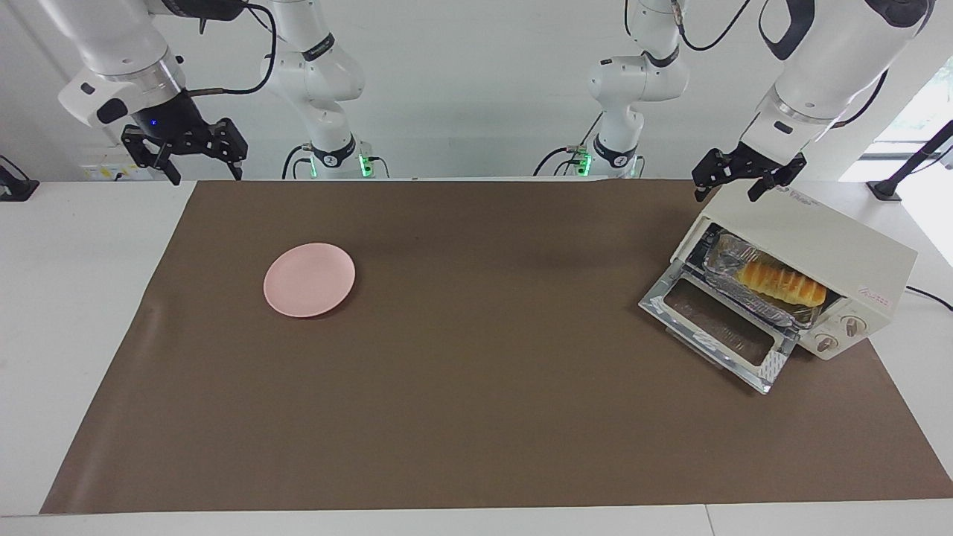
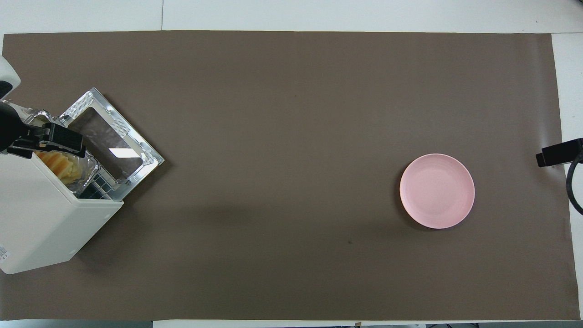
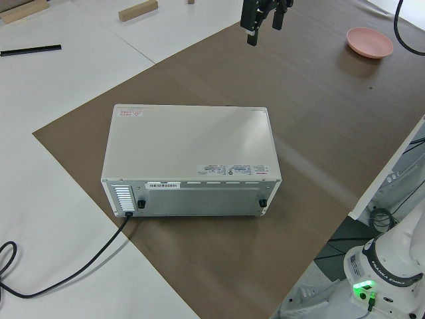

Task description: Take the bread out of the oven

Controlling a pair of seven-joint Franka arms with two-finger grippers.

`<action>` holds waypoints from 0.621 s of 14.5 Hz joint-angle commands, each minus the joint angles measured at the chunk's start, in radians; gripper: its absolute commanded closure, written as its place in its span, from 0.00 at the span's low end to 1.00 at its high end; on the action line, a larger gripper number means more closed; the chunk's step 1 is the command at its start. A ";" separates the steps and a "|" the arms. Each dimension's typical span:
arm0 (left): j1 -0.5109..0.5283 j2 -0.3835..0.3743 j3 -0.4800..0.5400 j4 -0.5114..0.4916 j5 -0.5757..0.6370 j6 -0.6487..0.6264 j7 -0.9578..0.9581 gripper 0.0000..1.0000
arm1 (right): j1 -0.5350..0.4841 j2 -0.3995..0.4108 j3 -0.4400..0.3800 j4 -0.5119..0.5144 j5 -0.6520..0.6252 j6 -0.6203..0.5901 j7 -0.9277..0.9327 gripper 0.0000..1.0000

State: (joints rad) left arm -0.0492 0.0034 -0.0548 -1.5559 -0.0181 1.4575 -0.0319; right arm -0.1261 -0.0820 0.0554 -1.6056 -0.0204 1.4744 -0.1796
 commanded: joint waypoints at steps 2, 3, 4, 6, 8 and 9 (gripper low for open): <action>-0.001 0.000 0.004 0.004 0.006 0.017 -0.002 0.00 | -0.003 -0.016 0.004 -0.014 -0.013 -0.003 0.014 0.00; -0.001 0.000 0.004 0.002 0.007 0.029 0.000 0.00 | -0.003 -0.016 0.004 -0.013 -0.013 -0.003 0.014 0.00; 0.000 0.001 0.004 0.002 0.000 0.035 0.000 0.00 | -0.003 -0.016 0.004 -0.013 -0.015 -0.003 0.014 0.00; 0.000 0.050 0.012 0.026 -0.026 0.021 -0.114 0.00 | -0.003 -0.015 0.004 -0.014 -0.013 -0.003 0.014 0.00; -0.006 0.145 0.015 0.136 -0.025 0.015 -0.245 0.00 | -0.003 -0.015 0.004 -0.013 -0.013 -0.003 0.014 0.00; -0.012 0.214 0.020 0.219 -0.011 -0.009 -0.314 0.00 | -0.003 -0.015 0.004 -0.013 -0.013 -0.003 0.014 0.00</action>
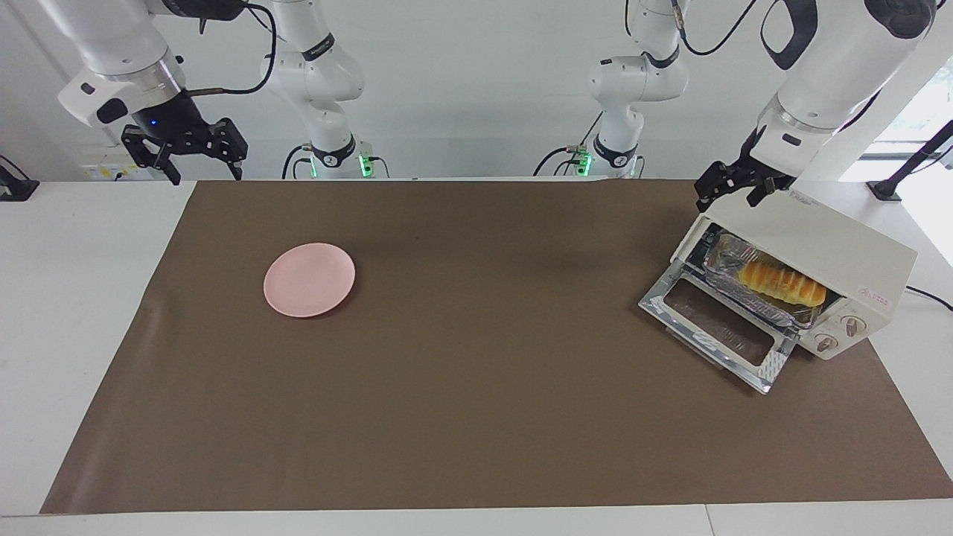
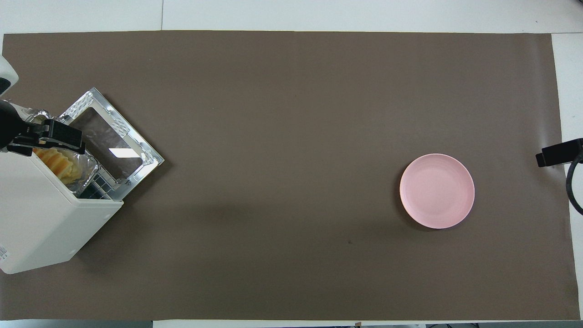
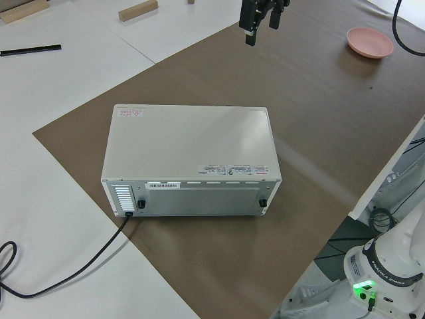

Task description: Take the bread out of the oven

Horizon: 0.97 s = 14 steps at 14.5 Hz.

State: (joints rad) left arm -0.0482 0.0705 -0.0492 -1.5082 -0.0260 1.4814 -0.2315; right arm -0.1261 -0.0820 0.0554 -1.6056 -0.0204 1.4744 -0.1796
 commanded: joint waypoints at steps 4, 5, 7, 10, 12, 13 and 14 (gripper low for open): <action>-0.065 0.324 0.031 0.271 0.180 0.014 -0.284 0.00 | -0.003 -0.015 0.004 -0.013 -0.013 -0.003 0.014 0.00; -0.058 0.312 0.035 0.199 0.190 0.075 -0.298 0.00 | -0.003 -0.015 0.004 -0.013 -0.013 -0.003 0.014 0.00; -0.045 0.243 0.103 0.016 0.195 0.214 -0.341 0.00 | -0.004 -0.015 0.004 -0.014 -0.013 -0.003 0.014 0.00; -0.027 0.155 0.106 -0.192 0.196 0.365 -0.344 0.00 | -0.003 -0.015 0.004 -0.013 -0.013 -0.003 0.014 0.00; -0.027 0.140 0.106 -0.247 0.196 0.402 -0.356 0.00 | -0.003 -0.015 0.004 -0.013 -0.013 -0.003 0.014 0.00; -0.027 0.141 0.106 -0.256 0.196 0.421 -0.385 0.00 | -0.003 -0.015 0.004 -0.013 -0.015 -0.003 0.014 0.00; -0.027 0.143 0.106 -0.280 0.196 0.456 -0.414 0.00 | -0.003 -0.015 0.004 -0.013 -0.013 -0.003 0.014 0.00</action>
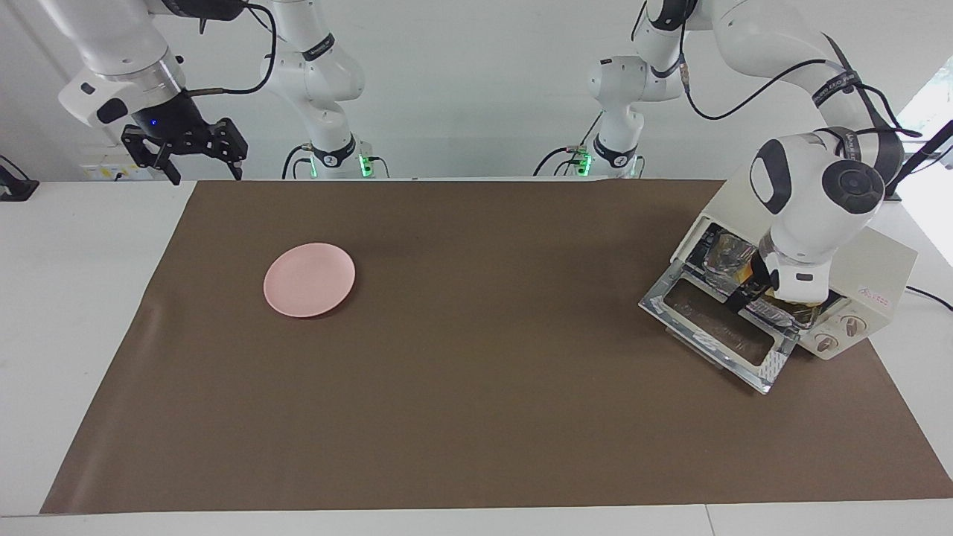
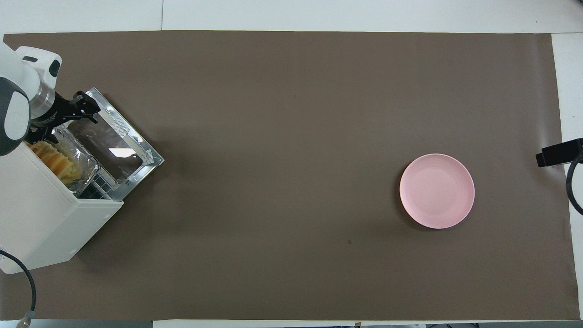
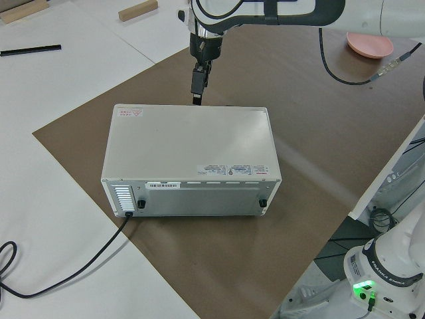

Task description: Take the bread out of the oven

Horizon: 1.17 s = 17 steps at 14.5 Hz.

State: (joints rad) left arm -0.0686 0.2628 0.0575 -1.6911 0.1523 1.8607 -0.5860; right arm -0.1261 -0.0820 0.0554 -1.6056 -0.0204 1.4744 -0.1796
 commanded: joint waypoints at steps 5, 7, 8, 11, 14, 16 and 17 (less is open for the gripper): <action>0.010 -0.054 0.002 -0.199 0.018 0.184 -0.071 0.11 | -0.003 -0.015 0.004 -0.013 -0.013 -0.003 0.014 0.00; 0.019 -0.053 0.002 -0.202 0.018 0.199 -0.069 0.50 | -0.003 -0.015 0.004 -0.014 -0.013 -0.003 0.014 0.00; 0.023 -0.053 0.002 -0.202 0.018 0.199 -0.068 0.67 | -0.003 -0.015 0.004 -0.013 -0.013 -0.003 0.014 0.00; 0.052 -0.053 0.002 -0.205 0.019 0.216 -0.051 0.81 | -0.003 -0.015 0.004 -0.013 -0.013 -0.003 0.014 0.00; 0.070 -0.051 0.002 -0.206 0.019 0.219 -0.020 1.00 | -0.003 -0.015 0.004 -0.013 -0.013 -0.003 0.014 0.00; 0.064 -0.050 0.002 -0.205 0.035 0.223 -0.008 1.00 | -0.003 -0.015 0.004 -0.013 -0.013 -0.003 0.014 0.00; 0.052 -0.045 0.002 -0.194 0.059 0.218 -0.008 1.00 | -0.003 -0.015 0.004 -0.013 -0.013 -0.003 0.014 0.00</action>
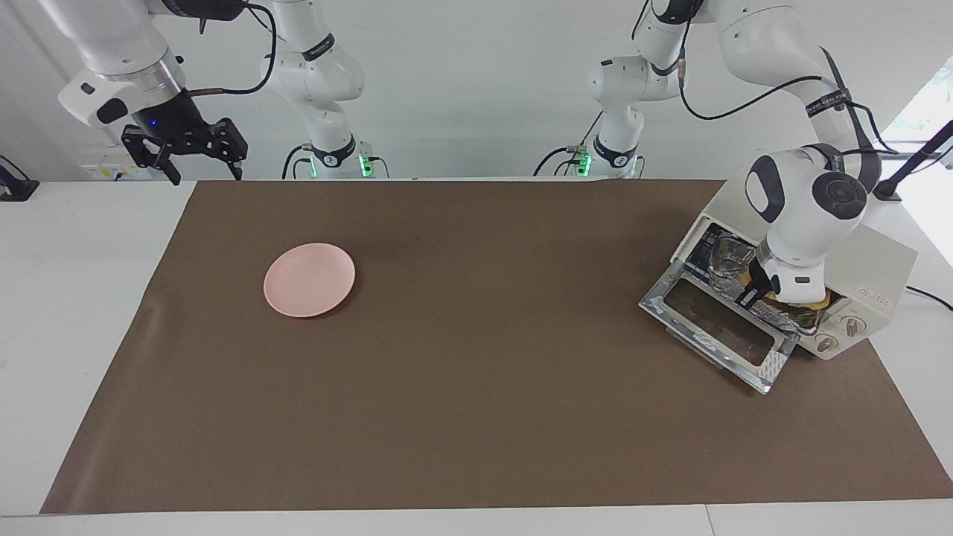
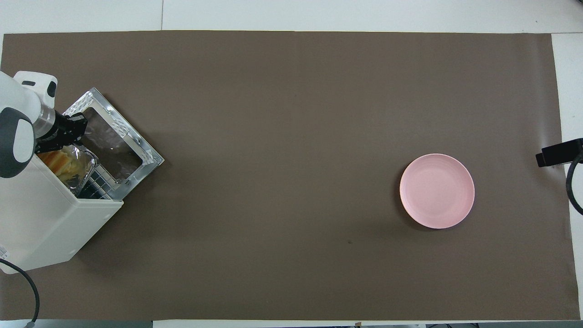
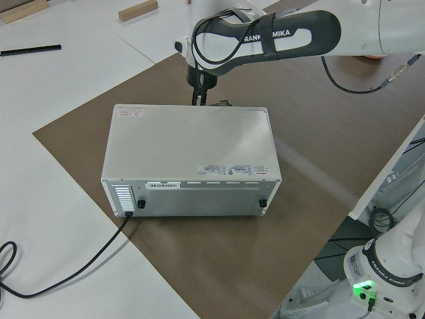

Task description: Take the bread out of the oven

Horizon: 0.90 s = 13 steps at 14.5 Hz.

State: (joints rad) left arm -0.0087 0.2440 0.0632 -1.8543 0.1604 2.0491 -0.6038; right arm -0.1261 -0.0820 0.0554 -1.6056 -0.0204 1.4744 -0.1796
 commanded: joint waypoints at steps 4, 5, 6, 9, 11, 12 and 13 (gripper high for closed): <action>-0.195 0.046 -0.010 0.177 0.056 -0.042 0.010 1.00 | -0.006 -0.015 0.004 -0.013 -0.013 -0.003 0.014 0.00; -0.256 0.066 -0.008 0.222 0.057 -0.061 0.010 1.00 | -0.007 -0.015 0.004 -0.013 -0.015 -0.003 0.014 0.00; -0.311 0.070 -0.010 0.237 0.056 -0.060 0.010 1.00 | -0.007 -0.016 0.004 -0.013 -0.013 -0.003 0.014 0.00; -0.492 0.072 -0.013 0.231 0.019 -0.049 0.012 1.00 | -0.003 -0.015 0.006 -0.013 -0.015 -0.003 0.014 0.00; -0.594 0.090 -0.013 0.240 -0.019 -0.047 0.010 1.00 | -0.004 -0.015 0.006 -0.013 -0.013 -0.003 0.014 0.00; -0.653 0.124 -0.010 0.253 -0.018 -0.059 0.001 1.00 | -0.004 -0.016 0.004 -0.013 -0.013 -0.003 0.014 0.00; -0.716 0.161 -0.008 0.314 -0.019 -0.066 -0.001 1.00 | -0.006 -0.016 0.004 -0.013 -0.013 -0.003 0.014 0.00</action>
State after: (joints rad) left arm -0.6210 0.3279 0.0285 -1.6417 0.1543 2.0212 -0.6060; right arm -0.1261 -0.0820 0.0554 -1.6056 -0.0204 1.4744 -0.1795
